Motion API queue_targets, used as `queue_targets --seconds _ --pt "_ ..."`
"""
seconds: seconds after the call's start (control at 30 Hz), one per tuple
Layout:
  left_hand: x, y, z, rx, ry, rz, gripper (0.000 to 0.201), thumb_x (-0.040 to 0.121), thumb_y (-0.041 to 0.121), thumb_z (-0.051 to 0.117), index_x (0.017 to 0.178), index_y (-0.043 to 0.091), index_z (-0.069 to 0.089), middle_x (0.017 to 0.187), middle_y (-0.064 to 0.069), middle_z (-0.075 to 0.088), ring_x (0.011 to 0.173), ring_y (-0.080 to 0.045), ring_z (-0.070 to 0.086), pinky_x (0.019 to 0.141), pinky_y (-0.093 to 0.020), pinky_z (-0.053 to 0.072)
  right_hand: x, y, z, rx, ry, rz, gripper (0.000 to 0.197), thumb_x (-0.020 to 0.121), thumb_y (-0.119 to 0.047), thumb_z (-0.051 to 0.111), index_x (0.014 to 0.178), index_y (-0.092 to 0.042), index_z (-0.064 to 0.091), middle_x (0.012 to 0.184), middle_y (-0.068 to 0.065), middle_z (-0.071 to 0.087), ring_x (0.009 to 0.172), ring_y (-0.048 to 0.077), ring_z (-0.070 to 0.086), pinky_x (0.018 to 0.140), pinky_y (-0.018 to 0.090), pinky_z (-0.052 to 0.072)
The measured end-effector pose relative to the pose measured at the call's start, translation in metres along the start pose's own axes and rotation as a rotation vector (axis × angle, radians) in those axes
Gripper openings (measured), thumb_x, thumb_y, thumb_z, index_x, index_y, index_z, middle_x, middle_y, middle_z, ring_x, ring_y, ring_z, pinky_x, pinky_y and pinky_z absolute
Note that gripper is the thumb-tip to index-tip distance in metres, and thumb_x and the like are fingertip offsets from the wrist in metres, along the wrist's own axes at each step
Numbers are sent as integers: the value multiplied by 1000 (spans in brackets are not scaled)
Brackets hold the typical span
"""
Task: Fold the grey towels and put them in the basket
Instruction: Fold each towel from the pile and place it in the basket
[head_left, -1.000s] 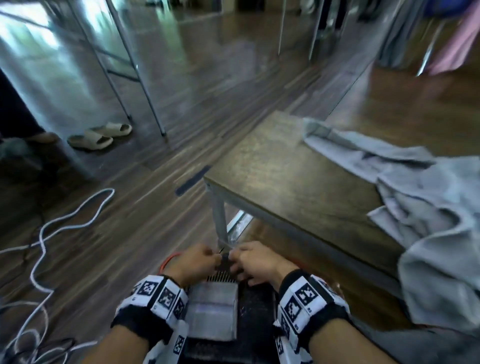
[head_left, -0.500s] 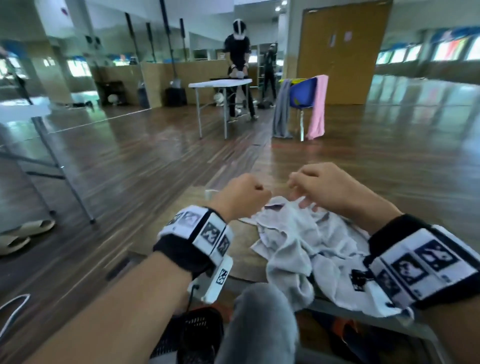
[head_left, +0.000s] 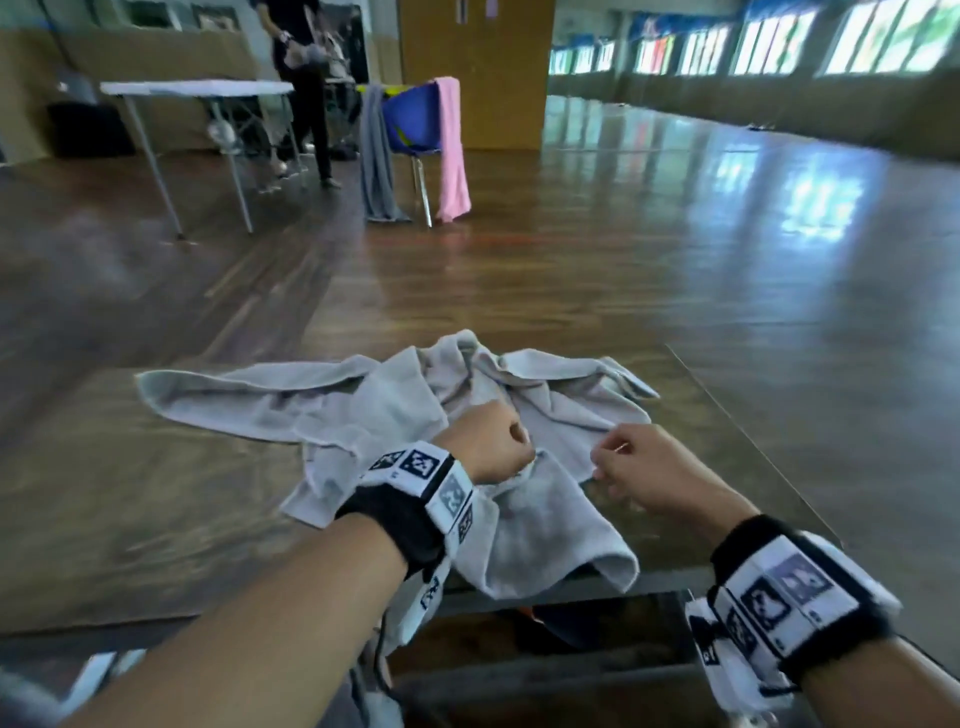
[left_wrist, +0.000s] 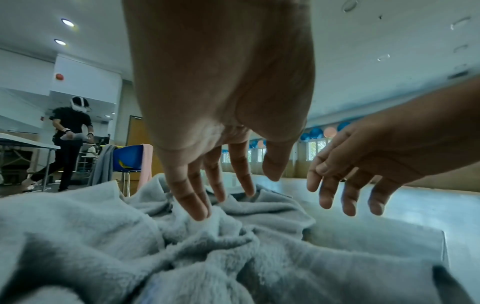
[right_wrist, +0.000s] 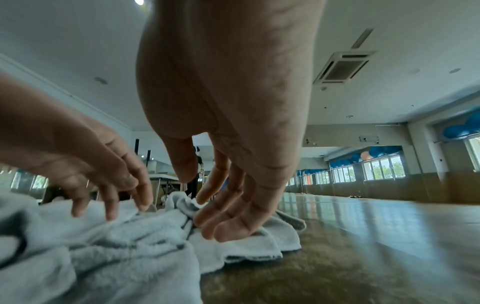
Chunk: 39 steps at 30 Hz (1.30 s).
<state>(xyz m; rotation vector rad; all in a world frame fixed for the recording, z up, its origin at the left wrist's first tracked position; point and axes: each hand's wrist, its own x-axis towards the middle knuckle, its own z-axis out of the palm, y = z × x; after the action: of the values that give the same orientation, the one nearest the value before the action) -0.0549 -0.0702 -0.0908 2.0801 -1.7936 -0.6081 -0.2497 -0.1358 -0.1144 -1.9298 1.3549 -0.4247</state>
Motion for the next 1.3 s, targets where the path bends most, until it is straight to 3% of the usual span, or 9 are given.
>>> queue_targets --seconds 0.13,0.27,0.4,0.5,0.67,0.9,1.07,1.17,1.3 --pt "26 -12 20 6 50 98 27 89 31 62 108 12 69 116 -8 67 107 -22 60 80 -26 41 18 7 10 -213 -45 -69 14 88 -30 54 89 -20 64 93 -6 68 84 16 63 68 31 49" --pt "45 -22 42 120 -16 147 44 91 32 57 134 21 53 140 -2 53 129 -27 44 108 -41 36 41 10 18 -471 -178 -115 54 78 -50 42 128 -32 51 139 -13 42 117 21 55 90 42 50" --pt "48 -28 44 298 -178 115 60 82 42 66 139 37 47 141 6 42 129 -26 28 105 -46 35 65 19 28 -560 -106 -180 65 92 -43 55 150 -38 25 159 -21 23 135 23 48 89 42 48" --pt "48 -34 37 333 -178 16 64 75 54 75 132 33 55 137 4 45 129 -25 30 106 -48 34 73 19 31 -639 -23 -105 68 91 -51 62 148 -34 29 153 -12 37 128 25 54 79 38 40" --pt "42 -45 20 400 -41 -147 43 72 59 74 94 23 65 114 1 60 120 -23 47 100 -45 33 70 16 23 -745 112 -84 11 93 -38 58 95 -29 54 114 -1 64 105 26 60 75 35 37" --pt "34 -57 -3 392 209 -419 24 83 22 64 66 21 47 66 6 46 96 -24 61 112 -54 19 53 19 -20 -481 386 210 27 95 -27 47 113 -8 49 126 24 62 115 43 61 84 44 44" --pt "35 -48 2 432 107 -488 24 90 17 51 66 20 56 68 4 52 94 -27 60 112 -72 5 34 29 -60 282 634 165 33 98 -32 38 109 -2 41 103 25 65 77 39 73 72 53 62" --pt "35 -21 10 462 138 -347 10 85 29 59 87 21 64 92 -1 66 101 -34 60 106 -77 13 28 34 -62 311 579 59 42 94 -40 37 116 -6 46 108 18 67 87 34 72 71 51 62" --pt "43 14 31 338 66 -28 67 73 65 66 128 28 52 127 -5 55 124 -31 50 109 -65 17 19 26 -51 371 480 -72 36 86 -48 39 107 -19 44 107 12 67 93 30 72 78 54 61"
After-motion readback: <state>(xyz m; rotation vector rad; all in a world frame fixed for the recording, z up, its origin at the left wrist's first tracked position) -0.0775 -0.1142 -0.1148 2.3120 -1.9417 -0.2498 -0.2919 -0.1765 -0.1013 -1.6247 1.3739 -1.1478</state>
